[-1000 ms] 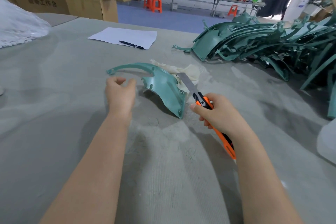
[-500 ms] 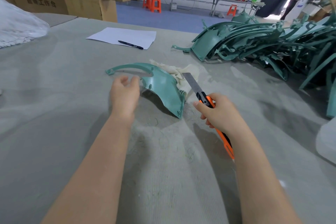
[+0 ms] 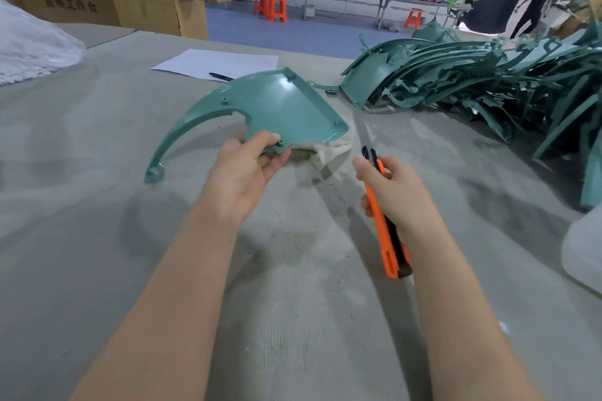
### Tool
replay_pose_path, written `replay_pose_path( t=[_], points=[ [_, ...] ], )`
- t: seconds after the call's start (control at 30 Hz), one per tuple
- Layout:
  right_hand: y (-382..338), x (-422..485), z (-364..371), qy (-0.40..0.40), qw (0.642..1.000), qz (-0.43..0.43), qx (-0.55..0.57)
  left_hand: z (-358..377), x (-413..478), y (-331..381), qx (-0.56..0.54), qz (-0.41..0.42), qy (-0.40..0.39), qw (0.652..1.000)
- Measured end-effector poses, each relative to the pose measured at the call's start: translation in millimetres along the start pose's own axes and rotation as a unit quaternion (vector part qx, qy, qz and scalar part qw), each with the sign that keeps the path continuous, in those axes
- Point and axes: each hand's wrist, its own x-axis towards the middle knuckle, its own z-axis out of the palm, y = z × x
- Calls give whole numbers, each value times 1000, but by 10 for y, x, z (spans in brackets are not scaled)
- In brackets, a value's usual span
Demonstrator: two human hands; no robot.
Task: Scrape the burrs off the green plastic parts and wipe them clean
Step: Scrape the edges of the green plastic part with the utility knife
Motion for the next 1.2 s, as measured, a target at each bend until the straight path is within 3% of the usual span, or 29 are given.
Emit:
replay_pose_path(
  t=[0.13, 0.3, 0.4, 0.6, 0.7, 0.87, 1.03, 1.2],
  points=[
    [-85, -25, 57, 25, 981, 18, 193, 88, -132, -2, 36, -23, -106, 993],
    [-81, 11, 15, 78, 963, 31, 255, 98, -205, -57, 136, -93, -215, 963],
    [-95, 16, -22, 48, 955, 39, 290, 95, -191, -37, 152, -98, -176, 968],
    [-107, -20, 45, -21, 971, 35, 236, 136, -217, -27, 147, -35, -110, 982],
    [-98, -13, 49, 5, 974, 33, 226, 180, -239, -35, 160, -7, -85, 983],
    [-41, -9, 51, 76, 990, -27, 112, 212, -245, 26, 66, 26, -12, 997],
    [-50, -11, 72, 68, 993, -42, 87, 267, -285, 120, 15, 101, -24, 994],
    [-44, -5, 65, 74, 994, -38, 77, 314, -295, 92, 163, 153, 31, 974]
  ],
)
